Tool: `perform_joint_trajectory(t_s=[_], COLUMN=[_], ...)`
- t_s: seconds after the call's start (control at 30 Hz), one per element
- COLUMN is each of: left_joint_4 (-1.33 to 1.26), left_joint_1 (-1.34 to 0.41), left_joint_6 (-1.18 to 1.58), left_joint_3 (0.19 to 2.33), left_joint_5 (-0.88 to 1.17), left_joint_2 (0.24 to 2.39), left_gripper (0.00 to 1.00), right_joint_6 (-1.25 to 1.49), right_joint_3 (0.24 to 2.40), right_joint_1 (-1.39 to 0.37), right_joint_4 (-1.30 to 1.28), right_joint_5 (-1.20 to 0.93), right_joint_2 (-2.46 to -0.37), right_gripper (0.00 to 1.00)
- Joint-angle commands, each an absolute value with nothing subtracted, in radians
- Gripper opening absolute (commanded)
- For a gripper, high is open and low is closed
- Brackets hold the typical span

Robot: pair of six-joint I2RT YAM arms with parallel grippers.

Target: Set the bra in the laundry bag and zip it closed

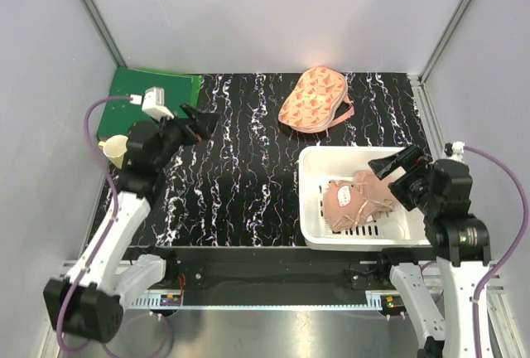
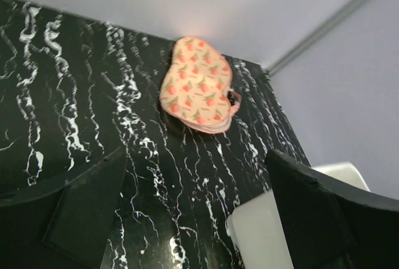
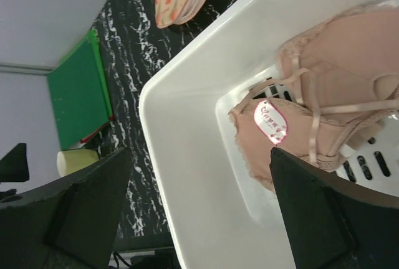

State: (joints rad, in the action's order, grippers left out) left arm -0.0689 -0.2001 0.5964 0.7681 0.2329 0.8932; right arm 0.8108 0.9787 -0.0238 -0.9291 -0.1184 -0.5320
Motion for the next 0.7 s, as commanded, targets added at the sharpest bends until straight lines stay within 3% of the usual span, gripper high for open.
perform_joint_trajectory(t_s=[0.0, 0.13, 0.33, 0.5, 0.67], left_joint_4=[0.057, -0.234, -0.342, -0.437, -0.37], left_joint_1=[-0.164, -0.147, -0.28, -0.385, -0.44], left_joint_6=[0.763, 1.033, 1.225, 1.425, 1.568], left_joint_3=[0.909, 0.877, 1.075, 1.158, 1.274], left_joint_5=[0.138, 0.285, 0.436, 0.39, 0.255], left_joint_2=[1.047, 1.224, 1.627, 1.88, 2.043], left_gripper=[0.99, 0.99, 0.91, 0.79, 0.78], right_joint_6=[0.606, 0.528, 0.48, 0.44, 0.411], right_joint_3=[1.156, 1.281, 1.336, 1.331, 1.353], right_joint_1=[-0.021, -0.021, -0.021, -0.023, -0.021], right_joint_4=[-1.094, -1.186, -1.207, -1.221, -1.232], right_joint_5=[-0.021, 0.003, -0.031, -0.017, 0.038], right_joint_2=[-0.653, -0.735, -0.752, -0.741, -0.712], right_gripper=[1.0, 1.0, 1.0, 1.0, 1.0])
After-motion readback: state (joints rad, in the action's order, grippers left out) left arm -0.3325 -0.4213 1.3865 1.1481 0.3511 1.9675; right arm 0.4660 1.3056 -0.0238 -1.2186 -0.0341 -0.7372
